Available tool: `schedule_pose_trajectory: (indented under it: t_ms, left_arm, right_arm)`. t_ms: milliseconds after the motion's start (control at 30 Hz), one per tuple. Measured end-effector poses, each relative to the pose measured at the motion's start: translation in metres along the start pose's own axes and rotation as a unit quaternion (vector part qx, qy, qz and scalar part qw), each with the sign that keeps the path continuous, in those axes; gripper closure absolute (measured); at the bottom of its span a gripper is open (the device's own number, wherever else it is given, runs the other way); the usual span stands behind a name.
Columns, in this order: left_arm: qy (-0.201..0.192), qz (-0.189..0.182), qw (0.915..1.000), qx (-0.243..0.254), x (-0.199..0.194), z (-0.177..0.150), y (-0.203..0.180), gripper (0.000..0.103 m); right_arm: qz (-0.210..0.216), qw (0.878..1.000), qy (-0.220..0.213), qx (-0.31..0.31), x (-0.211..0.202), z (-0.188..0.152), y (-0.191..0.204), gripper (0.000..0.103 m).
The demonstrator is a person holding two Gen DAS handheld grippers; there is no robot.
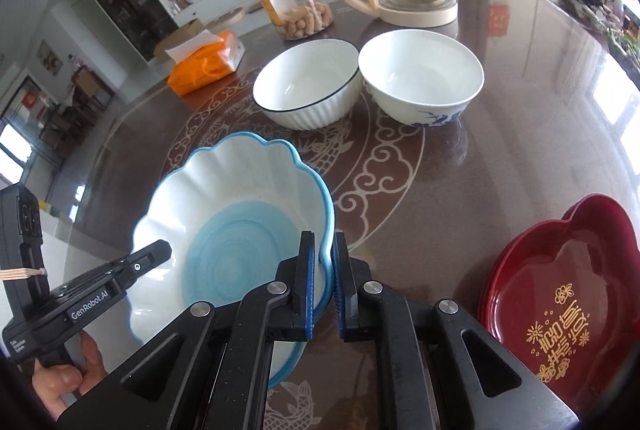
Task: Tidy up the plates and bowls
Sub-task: 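Carry the scalloped bowl with both grippers and set it on the table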
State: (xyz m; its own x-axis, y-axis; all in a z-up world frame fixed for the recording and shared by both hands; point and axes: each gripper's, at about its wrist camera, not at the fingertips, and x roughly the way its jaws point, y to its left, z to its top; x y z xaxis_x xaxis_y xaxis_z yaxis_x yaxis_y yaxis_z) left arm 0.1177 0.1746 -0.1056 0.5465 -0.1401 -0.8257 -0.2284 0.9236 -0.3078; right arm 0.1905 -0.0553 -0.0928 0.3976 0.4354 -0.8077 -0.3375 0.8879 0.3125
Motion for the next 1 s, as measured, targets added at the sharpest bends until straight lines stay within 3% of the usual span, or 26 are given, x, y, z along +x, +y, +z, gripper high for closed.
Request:
schedule_pose_trajectory:
  t_ms: [200, 400, 567, 733, 767, 800, 833, 867, 900, 933, 967, 1000]
  left_arm:
    - [-0.003, 0.010, 0.9999, 0.002, -0.017, -0.034, 0.005, 0.096]
    - [0.007, 0.016, 0.9998, -0.002, -0.007, -0.057, 0.007, 0.096]
    - [0.020, 0.015, 0.9997, -0.007, 0.004, -0.070, 0.005, 0.096]
    - [0.004, 0.020, 0.9998, 0.001, 0.005, -0.077, 0.002, 0.095]
    - [0.003, 0.021, 0.9998, 0.001, 0.005, -0.077, 0.001, 0.092]
    - [0.001, 0.016, 0.9999, -0.001, 0.004, -0.077, 0.002, 0.083]
    - [0.000, 0.016, 0.9999, -0.003, 0.004, -0.077, 0.003, 0.065]
    - [-0.004, 0.019, 0.9998, -0.007, 0.002, -0.078, 0.005, 0.055]
    - [-0.014, 0.024, 0.9995, -0.012, -0.003, -0.078, 0.008, 0.038]
    - [-0.029, 0.031, 0.9989, -0.018, -0.009, -0.078, 0.012, 0.029]
    - [-0.045, 0.040, 0.9979, -0.023, -0.017, -0.077, 0.016, 0.027]
    - [-0.059, 0.049, 0.9967, -0.026, -0.025, -0.076, 0.019, 0.023]
  right_arm:
    - [0.006, 1.000, 0.006, -0.010, -0.013, -0.030, 0.008, 0.092]
    - [0.003, 1.000, 0.028, -0.001, -0.001, -0.059, 0.003, 0.092]
    - [-0.007, 0.999, 0.033, 0.008, 0.008, -0.070, -0.005, 0.092]
    - [-0.004, 1.000, 0.023, 0.011, 0.011, -0.074, -0.009, 0.092]
    - [-0.005, 1.000, 0.021, 0.007, 0.011, -0.074, -0.008, 0.092]
    - [-0.003, 1.000, 0.021, 0.003, 0.011, -0.074, -0.007, 0.090]
    - [-0.003, 1.000, 0.017, 0.001, 0.010, -0.074, -0.006, 0.087]
    - [-0.008, 1.000, 0.011, 0.000, 0.006, -0.075, -0.006, 0.081]
    - [-0.012, 1.000, 0.004, 0.000, 0.003, -0.076, -0.006, 0.071]
    - [-0.011, 1.000, -0.004, 0.001, -0.001, -0.076, -0.006, 0.046]
    - [-0.011, 1.000, -0.016, 0.003, -0.007, -0.076, -0.007, 0.034]
    - [-0.014, 1.000, -0.028, 0.004, -0.013, -0.076, -0.009, 0.034]
